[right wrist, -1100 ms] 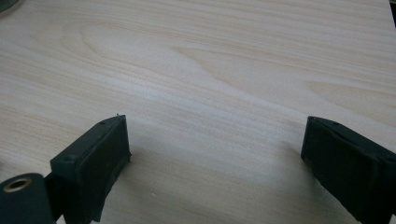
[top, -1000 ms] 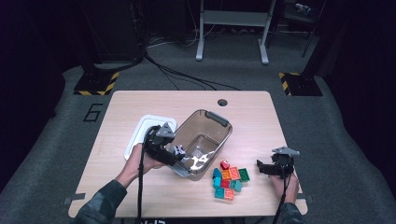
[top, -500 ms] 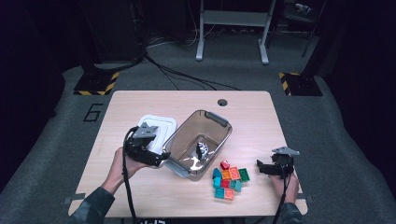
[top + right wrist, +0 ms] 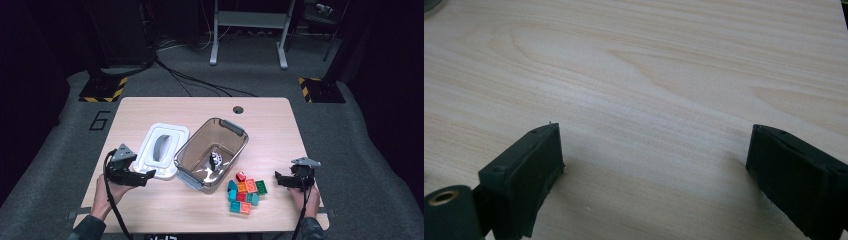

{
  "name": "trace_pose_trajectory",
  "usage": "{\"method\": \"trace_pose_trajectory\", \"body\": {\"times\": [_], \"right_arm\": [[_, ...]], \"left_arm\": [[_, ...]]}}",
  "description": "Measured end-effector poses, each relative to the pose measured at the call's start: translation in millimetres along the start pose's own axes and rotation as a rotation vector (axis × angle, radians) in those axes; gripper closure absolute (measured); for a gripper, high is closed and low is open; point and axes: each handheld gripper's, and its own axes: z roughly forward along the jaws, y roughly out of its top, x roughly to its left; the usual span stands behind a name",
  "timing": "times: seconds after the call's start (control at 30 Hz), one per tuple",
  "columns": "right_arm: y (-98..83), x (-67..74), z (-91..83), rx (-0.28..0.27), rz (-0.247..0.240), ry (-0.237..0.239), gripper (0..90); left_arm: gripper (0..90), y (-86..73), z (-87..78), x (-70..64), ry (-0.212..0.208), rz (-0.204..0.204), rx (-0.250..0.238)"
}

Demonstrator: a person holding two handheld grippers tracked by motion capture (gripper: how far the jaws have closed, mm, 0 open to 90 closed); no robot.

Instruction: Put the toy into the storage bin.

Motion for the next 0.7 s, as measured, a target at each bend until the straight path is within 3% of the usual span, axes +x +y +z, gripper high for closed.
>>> {"method": "trace_pose_trajectory", "body": {"times": [0.33,0.5,0.57,0.7], "right_arm": [[-0.1,0.0,-0.1,0.001,-0.002,-0.002,7.4],[-0.1,0.2,-0.2,0.001,-0.001,0.0,7.3],[0.0,0.1,-0.3,0.001,-0.002,0.002,7.3],[-0.1,-0.6,-0.2,0.0,0.0,0.006,7.1]], "left_arm": [[1.9,-55.3,12.8,21.8,0.106,-0.092,0.04],[0.2,-86.3,19.1,35.6,0.174,-0.164,0.048],[0.2,-96.6,22.1,41.2,0.174,-0.189,0.051],[0.1,-106.4,29.5,47.2,0.172,-0.192,0.083]]}}
